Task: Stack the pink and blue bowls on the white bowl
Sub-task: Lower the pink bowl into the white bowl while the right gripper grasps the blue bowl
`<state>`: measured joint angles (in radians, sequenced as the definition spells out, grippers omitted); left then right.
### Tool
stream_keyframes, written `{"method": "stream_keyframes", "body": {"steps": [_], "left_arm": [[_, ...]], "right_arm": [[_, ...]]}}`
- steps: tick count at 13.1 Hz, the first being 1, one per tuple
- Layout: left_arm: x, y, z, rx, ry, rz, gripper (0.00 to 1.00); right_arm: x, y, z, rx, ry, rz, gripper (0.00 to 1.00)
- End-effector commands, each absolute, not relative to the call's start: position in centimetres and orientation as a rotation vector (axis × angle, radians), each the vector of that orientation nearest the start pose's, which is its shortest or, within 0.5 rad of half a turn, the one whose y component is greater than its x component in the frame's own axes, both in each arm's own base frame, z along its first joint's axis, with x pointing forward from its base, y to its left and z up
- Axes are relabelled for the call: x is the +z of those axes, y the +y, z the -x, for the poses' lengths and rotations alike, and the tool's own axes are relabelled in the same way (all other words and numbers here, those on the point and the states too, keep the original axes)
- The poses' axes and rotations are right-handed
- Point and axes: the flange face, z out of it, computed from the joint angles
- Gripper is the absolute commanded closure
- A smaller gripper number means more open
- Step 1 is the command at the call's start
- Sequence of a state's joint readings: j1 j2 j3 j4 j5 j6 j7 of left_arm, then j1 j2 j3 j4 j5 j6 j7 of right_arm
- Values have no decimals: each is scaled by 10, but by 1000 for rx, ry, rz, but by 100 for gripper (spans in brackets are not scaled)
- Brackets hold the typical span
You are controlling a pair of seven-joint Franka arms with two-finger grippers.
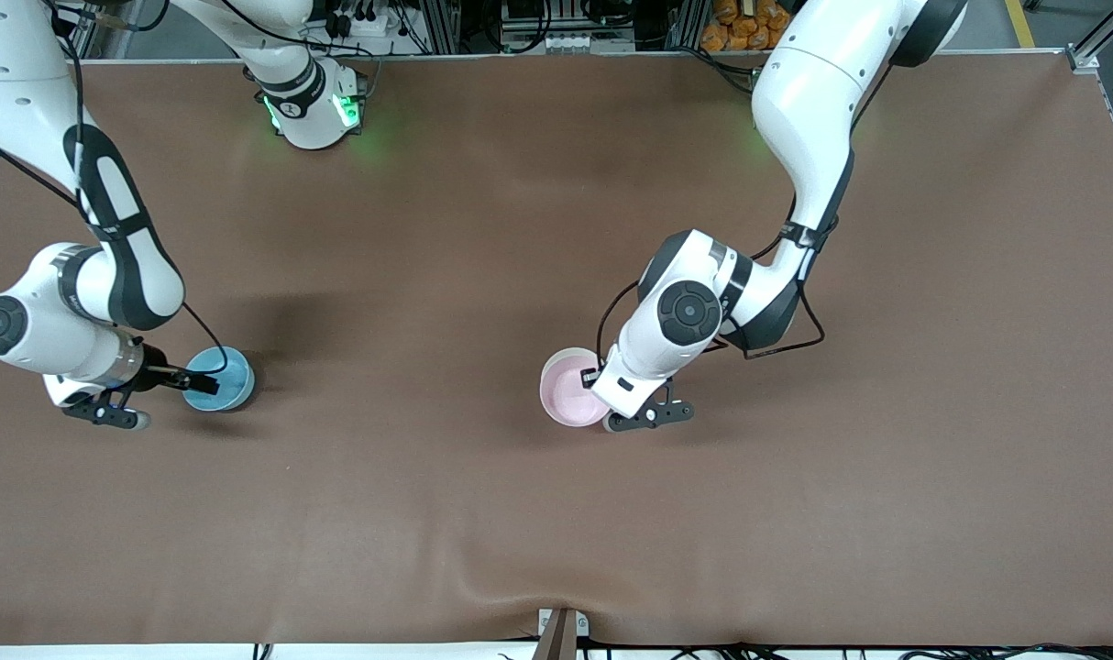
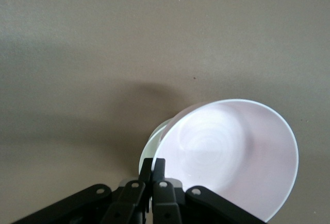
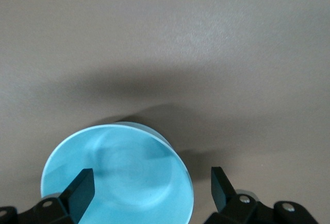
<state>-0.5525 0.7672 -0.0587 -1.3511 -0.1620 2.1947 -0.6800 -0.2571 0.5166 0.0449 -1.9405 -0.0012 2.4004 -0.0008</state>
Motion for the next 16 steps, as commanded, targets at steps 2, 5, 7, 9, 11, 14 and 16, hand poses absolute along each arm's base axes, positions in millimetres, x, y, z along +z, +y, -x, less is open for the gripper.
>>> {"method": "stream_keyframes", "body": {"steps": [2,5,7,9,11,14,16], "left_arm": [[264,-422,-606,117,-310,3291,100],[263,-425,-604,118,-308,3290,100],[254,-429,-595,145,-294,3278,100],[252,-431,-592,153,-286,3274,100],[250,-430,-591,157,-286,3272,100],[247,-428,-590,165,-281,3267,93],[249,-423,-596,154,-282,3272,78]], "right_arm": [[209,-136,-598,79,308,3097,22],[208,-136,-597,84,308,3096,40],[207,-136,-597,87,306,3096,43],[207,-137,-596,89,308,3095,43],[203,-143,-594,102,289,3094,43],[202,-160,-589,101,221,3093,54],[201,-157,-589,109,214,3091,97]]}}
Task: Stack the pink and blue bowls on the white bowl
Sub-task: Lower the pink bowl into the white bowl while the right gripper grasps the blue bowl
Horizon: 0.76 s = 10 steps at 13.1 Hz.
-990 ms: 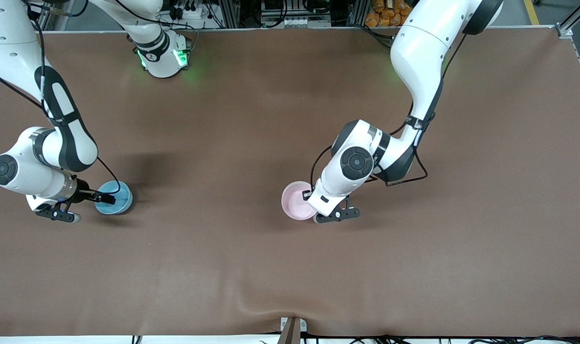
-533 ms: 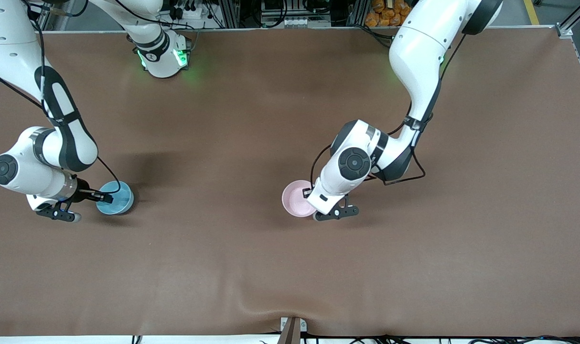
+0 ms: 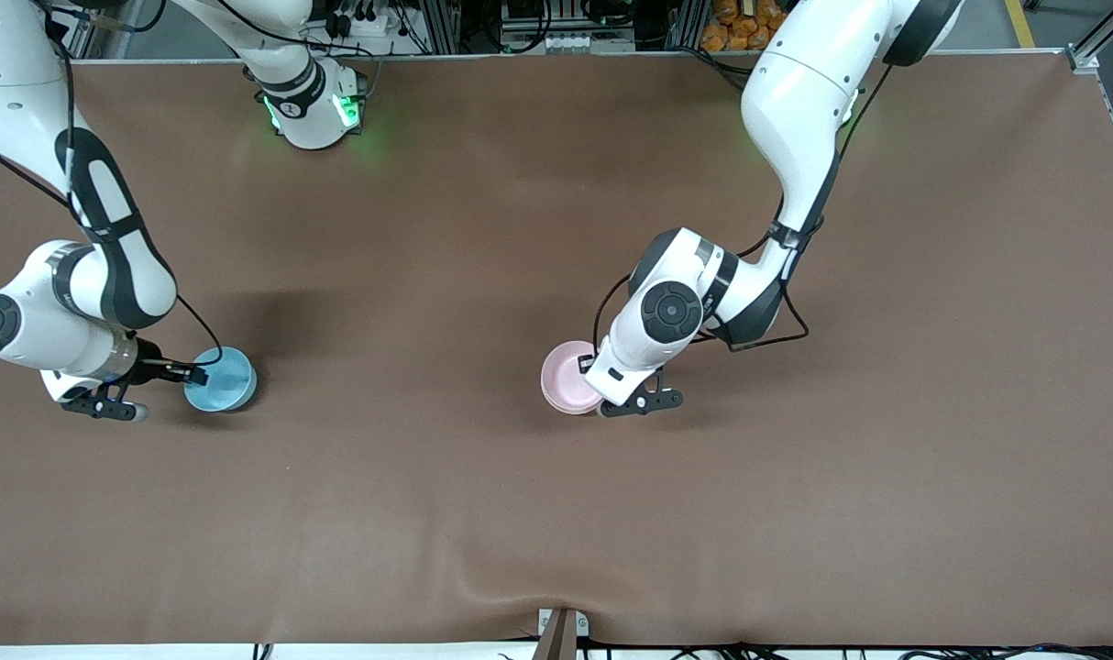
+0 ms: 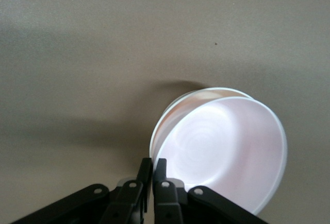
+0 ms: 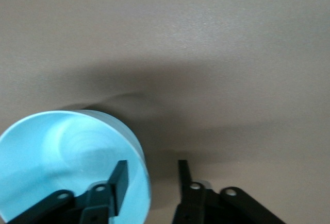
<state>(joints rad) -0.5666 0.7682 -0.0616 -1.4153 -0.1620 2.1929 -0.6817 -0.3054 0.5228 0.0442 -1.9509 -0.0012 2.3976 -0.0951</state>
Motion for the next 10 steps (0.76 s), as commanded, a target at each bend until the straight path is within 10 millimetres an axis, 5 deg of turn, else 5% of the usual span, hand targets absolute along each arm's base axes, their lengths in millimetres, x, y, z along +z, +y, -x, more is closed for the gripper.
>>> {"method": "stream_keyframes", "body": {"steps": [1,2,4,7,10], "left_arm": [[250,-424,-596,152,-284,3274,62],[251,-425,-595,152,-293,3275,36],[261,-424,-598,136,-299,3288,0],[289,-420,-601,108,-314,3295,0],[311,-395,-615,88,-358,3289,0]], "right_arm": [[202,-156,-589,111,213,3090,100],[203,-154,-590,111,210,3088,100],[208,-138,-593,128,194,3080,100],[238,-107,-601,129,227,3053,100],[275,-45,-606,156,369,3018,100]]}}
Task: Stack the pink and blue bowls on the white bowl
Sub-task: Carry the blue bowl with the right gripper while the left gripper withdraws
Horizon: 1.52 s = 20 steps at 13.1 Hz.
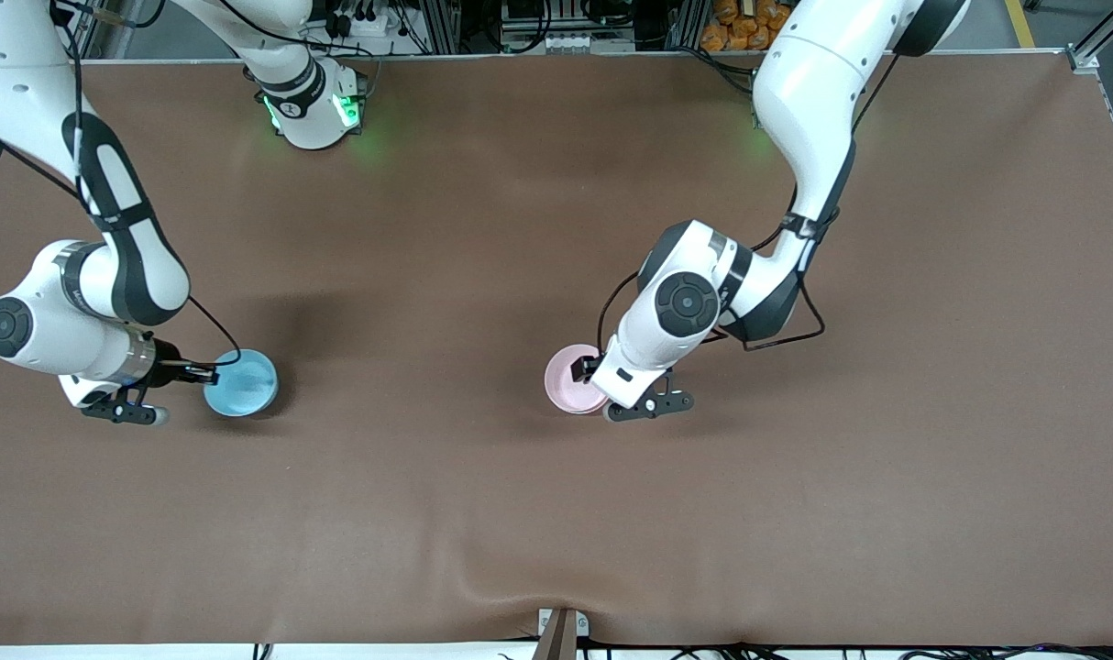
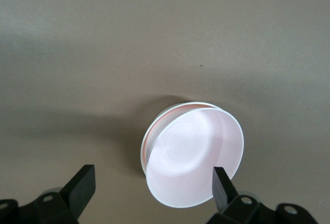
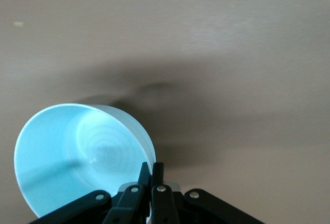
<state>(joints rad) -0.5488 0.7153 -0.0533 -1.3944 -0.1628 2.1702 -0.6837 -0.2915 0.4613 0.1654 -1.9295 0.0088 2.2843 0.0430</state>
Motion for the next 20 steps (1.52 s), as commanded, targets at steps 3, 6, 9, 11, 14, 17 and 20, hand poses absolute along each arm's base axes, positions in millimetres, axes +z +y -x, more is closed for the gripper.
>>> {"method": "stream_keyframes", "body": {"steps": [3,6,9,11,14,17,20], "left_arm": [[361,-351,-629,89,-406,3255,0],[406,-290,-644,31,-432,3176,0],[443,-244,-650,-36,-391,3108,0],[462,-202,-658,-49,-378,3111,0],[491,-133,-662,-28,-333,3126,0],[530,-69,-649,12,-221,3177,0],[578,-70,-613,48,-170,3160,0]], "right_arm": [[317,38,-612,182,563,2964,100],[346,135,-613,176,801,2865,100],[354,205,-609,99,892,2783,100],[351,246,-608,118,1005,2659,100],[328,298,-613,224,1207,2526,100],[312,368,-620,286,1287,2448,100],[291,412,-606,238,1297,2504,100]]}}
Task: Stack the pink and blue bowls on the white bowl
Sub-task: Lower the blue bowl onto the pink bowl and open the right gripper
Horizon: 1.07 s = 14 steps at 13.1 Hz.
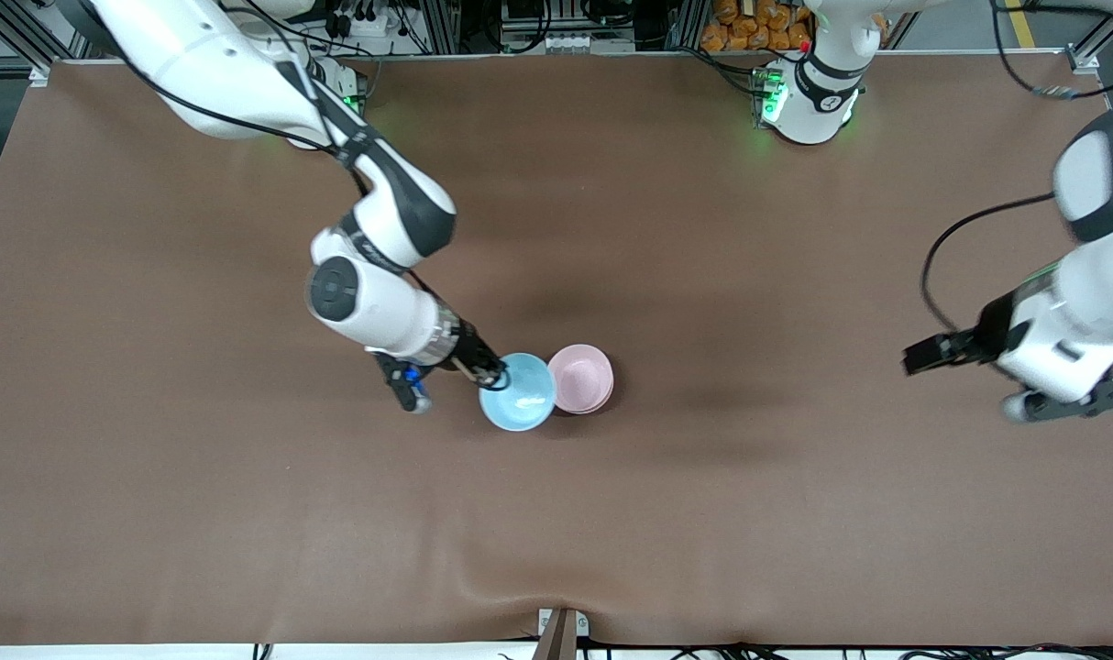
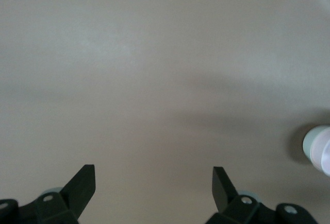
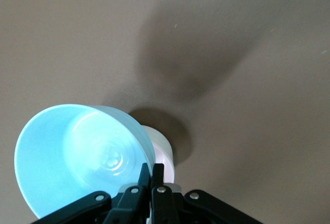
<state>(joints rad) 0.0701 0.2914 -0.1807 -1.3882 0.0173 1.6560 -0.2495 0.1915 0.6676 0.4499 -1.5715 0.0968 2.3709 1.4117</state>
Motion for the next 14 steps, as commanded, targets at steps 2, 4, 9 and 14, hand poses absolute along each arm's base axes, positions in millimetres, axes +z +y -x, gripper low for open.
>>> {"method": "stream_keyframes", "body": {"steps": [2,4,9,14], "left_arm": [[602,-72,-581,35,-182,3170,0],[608,-54,-558,51,-241,3214,0],[621,-49,-547,31,-164,3214,0],[625,-44,-546,15,-173,3213,0]], "right_arm": [[271,441,-585,200,1251,2559,100],[265,449,-578,209,1245,2570,100],[275,445,-581,203,1276,2551,100],[272,459,-573,198,1279,2538,100]]}}
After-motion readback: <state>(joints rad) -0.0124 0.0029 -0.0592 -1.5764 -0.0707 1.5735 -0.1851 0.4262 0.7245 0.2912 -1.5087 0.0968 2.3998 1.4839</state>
